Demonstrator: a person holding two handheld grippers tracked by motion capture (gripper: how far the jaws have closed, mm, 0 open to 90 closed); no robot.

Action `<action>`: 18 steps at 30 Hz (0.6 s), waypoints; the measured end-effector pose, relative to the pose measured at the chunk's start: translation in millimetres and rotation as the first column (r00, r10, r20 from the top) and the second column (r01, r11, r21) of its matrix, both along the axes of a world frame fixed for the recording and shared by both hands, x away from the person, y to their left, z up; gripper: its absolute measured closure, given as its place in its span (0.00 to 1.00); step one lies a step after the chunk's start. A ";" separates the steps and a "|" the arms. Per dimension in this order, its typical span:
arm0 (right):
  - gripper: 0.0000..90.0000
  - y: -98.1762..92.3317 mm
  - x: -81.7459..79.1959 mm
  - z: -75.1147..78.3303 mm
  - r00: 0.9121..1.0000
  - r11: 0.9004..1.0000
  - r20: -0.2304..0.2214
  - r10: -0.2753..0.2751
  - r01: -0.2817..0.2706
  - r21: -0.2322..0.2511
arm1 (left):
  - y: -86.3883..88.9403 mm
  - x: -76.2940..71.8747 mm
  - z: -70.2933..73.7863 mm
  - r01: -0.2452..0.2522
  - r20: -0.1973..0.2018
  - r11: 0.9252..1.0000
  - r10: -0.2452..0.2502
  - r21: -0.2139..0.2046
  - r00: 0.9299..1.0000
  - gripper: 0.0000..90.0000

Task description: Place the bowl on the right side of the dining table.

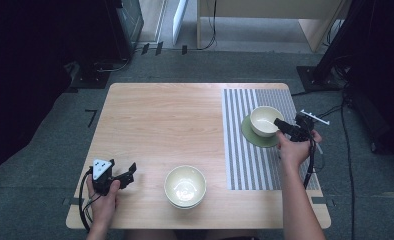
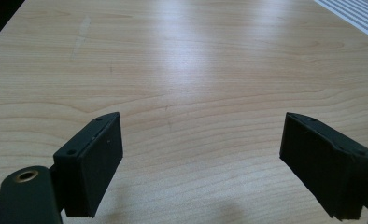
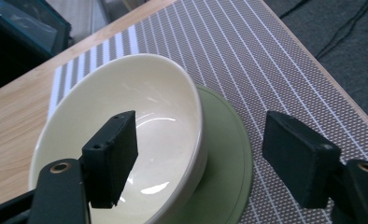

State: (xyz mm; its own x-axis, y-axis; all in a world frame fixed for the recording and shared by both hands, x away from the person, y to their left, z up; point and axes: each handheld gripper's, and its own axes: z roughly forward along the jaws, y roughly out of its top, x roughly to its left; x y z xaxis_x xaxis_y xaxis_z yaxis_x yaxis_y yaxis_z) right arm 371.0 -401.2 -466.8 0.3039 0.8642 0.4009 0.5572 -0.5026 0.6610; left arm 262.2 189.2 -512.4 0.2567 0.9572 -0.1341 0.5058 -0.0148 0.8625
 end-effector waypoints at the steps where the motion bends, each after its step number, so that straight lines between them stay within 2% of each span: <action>1: 0.32 0.0 -2.4 0.5 1.000 1.000 0.015 0.010 -0.010 0.004 | 0.0 0.0 0.0 0.000 0.000 1.000 0.000 0.000 1.000 0.14; 4: 0.31 0.5 -9.6 2.2 0.998 0.999 0.047 0.035 -0.036 0.010 | -0.3 -0.1 -0.1 0.000 0.001 1.000 0.000 0.001 1.000 0.14; 6: 0.27 1.8 -13.1 3.2 0.997 0.999 0.064 0.053 -0.052 -0.005 | -0.3 -0.2 -0.1 0.000 0.001 1.000 0.000 0.002 1.000 0.14; 8: 0.13 3.3 -17.8 5.4 0.993 0.997 0.096 0.067 -0.064 -0.038 | -0.5 -0.3 -0.1 0.000 0.002 1.000 0.000 0.003 1.000 0.14; 10: 0.11 4.4 -22.1 7.7 0.991 0.995 0.114 0.068 -0.059 -0.082 | -0.6 -0.3 -0.1 -0.001 0.002 1.000 0.001 0.002 1.000 0.14; 12: 0.05 5.8 -25.2 8.9 0.989 0.993 0.126 0.074 -0.061 -0.104 | -0.6 -0.3 -0.1 0.000 0.001 1.000 0.000 0.003 1.000 0.14; 14: 0.01 8.2 -28.1 9.0 0.987 0.991 0.126 0.098 -0.085 -0.101 | -0.6 -0.3 -0.1 -0.001 0.002 1.000 0.001 0.003 1.000 0.14; 17: 0.01 10.5 -33.7 8.4 0.983 0.989 0.135 0.127 -0.115 -0.095 | -0.7 -0.4 -0.1 -0.001 0.001 1.000 0.001 0.003 1.000 0.14; 18: 0.00 11.5 -36.9 8.8 0.976 0.987 0.165 0.145 -0.132 -0.090 | -0.7 -0.4 -0.1 -0.001 0.001 1.000 0.001 0.003 1.000 0.14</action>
